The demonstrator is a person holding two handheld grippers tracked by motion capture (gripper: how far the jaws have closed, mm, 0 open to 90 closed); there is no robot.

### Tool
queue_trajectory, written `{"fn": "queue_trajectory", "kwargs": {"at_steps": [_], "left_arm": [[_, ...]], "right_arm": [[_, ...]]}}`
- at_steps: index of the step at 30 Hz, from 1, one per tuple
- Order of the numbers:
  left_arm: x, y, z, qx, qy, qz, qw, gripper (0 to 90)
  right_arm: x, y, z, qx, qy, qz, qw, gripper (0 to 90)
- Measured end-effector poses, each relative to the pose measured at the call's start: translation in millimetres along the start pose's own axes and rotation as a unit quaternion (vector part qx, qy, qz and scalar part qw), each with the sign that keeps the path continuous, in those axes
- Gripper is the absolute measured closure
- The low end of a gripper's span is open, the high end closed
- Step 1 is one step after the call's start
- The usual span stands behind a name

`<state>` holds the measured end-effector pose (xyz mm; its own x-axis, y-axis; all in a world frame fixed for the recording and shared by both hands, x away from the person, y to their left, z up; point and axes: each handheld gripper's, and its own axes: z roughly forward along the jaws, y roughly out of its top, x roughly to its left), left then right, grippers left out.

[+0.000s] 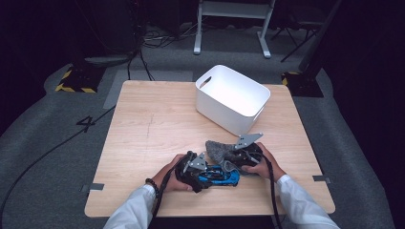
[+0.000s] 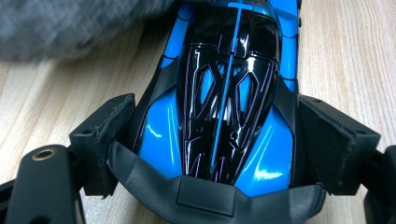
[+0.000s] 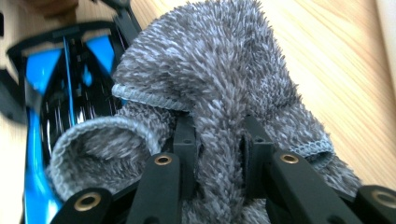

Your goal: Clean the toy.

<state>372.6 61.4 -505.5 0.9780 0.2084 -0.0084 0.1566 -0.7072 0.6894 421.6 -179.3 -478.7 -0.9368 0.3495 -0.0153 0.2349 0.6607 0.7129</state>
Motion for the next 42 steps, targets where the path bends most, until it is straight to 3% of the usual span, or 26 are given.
{"fn": "queue_trajectory", "kwargs": {"at_steps": [3, 7, 15, 18, 23, 27, 29, 35, 42], "left_arm": [[0.0, 0.0, 0.1, -0.001, 0.000, 0.002, 1.0000, 18.1], [-0.1, -0.4, -0.3, 0.000, 0.001, 0.002, 1.0000, 18.1], [-0.8, 0.2, 0.3, -0.002, 0.001, 0.004, 1.0000, 18.7], [-1.5, 0.1, 0.3, -0.002, 0.000, 0.003, 1.0000, 19.0], [-2.3, 0.0, 0.3, -0.002, 0.000, 0.000, 1.0000, 19.2], [-2.4, -0.1, 0.3, -0.002, 0.000, 0.000, 1.0000, 19.2], [-2.4, -0.1, 0.3, -0.002, 0.000, 0.000, 1.0000, 19.2], [-2.6, -0.1, 0.4, -0.003, 0.001, -0.001, 1.0000, 19.2], [-3.2, -0.6, -0.2, -0.003, 0.004, -0.003, 1.0000, 19.1]], "right_arm": [[3.9, 9.6, 10.0, 0.003, 0.010, -0.009, 0.9999, 73.2], [10.1, 15.1, 22.4, 0.027, 0.016, -0.020, 0.9993, 74.1], [7.0, 11.3, 19.7, 0.046, 0.019, -0.022, 0.9985, 75.4], [5.4, 7.6, 14.5, 0.056, 0.010, -0.029, 0.9980, 75.4], [-5.8, -11.5, -2.1, 0.050, 0.012, -0.001, 0.9987, 75.4], [-8.7, -25.3, -16.5, 0.054, 0.005, 0.003, 0.9985, 75.3], [-6.5, -34.2, -23.7, 0.047, 0.004, 0.009, 0.9989, 75.3], [6.5, -46.8, -37.5, 0.047, -0.006, -0.005, 0.9988, 75.3], [25.1, -64.7, -55.9, 0.047, 0.017, -0.012, 0.9987, 75.2]]}}
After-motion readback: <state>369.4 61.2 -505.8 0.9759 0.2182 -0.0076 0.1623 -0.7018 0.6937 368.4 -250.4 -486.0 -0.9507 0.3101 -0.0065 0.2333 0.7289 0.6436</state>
